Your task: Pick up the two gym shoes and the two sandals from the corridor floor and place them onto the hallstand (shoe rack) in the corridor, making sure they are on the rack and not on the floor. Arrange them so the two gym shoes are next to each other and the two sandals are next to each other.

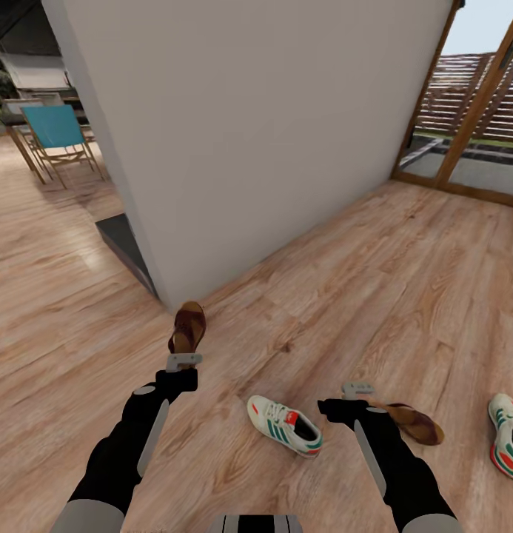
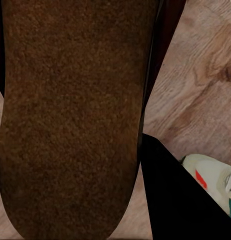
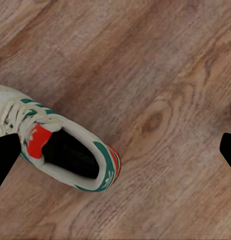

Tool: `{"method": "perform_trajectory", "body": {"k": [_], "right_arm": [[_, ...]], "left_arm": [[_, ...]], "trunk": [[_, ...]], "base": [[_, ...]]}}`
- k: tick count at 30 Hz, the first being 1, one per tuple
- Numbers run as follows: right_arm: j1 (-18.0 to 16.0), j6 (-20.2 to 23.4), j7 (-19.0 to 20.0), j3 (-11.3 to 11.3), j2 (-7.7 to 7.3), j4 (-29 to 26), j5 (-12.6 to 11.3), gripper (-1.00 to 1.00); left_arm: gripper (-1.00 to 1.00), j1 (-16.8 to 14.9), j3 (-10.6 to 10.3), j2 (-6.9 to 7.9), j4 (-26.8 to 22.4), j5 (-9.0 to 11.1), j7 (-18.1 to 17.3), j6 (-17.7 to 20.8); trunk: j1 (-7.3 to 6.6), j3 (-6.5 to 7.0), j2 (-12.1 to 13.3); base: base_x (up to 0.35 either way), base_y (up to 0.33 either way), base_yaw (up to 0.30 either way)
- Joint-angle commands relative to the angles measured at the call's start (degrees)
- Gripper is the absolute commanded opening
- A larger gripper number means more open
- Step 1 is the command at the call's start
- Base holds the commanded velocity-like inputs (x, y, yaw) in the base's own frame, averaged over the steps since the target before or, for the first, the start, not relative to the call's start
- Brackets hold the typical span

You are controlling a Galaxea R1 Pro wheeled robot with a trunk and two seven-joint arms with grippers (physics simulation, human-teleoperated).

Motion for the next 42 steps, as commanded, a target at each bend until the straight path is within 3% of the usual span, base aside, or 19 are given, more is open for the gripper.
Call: {"method": "perform_trajectory", "body": {"k": [1,25,42], "right_arm": [[0.0,0.3,0.1,-0.1,0.04,-0.1,0.0,1.00],[0.0,0.3,0.1,-0.1,0.04,-0.1,0.0,1.00],[0.0,0.3,0.1,-0.1,0.04,0.0,0.0,1.00]], "left_arm": [[-1.00,0.0,0.0,-0.02,-0.1,-0.1,-0.1,0.3],[-1.00,0.0,0.0,-0.02,-0.1,-0.1,-0.1,0.3],[-1.00,0.0,0.0,-0.02,-0.1,-0.2,-0.1,0.3]], "trunk": [[-0.01,-0.05,0.0],[-0.01,-0.05,0.0],[-0.01,-0.05,0.0]], "base": [[0.000,-0.114,0.290],[0.000,-0.033,0.285],[-0.063,-0.079,0.031]]}}
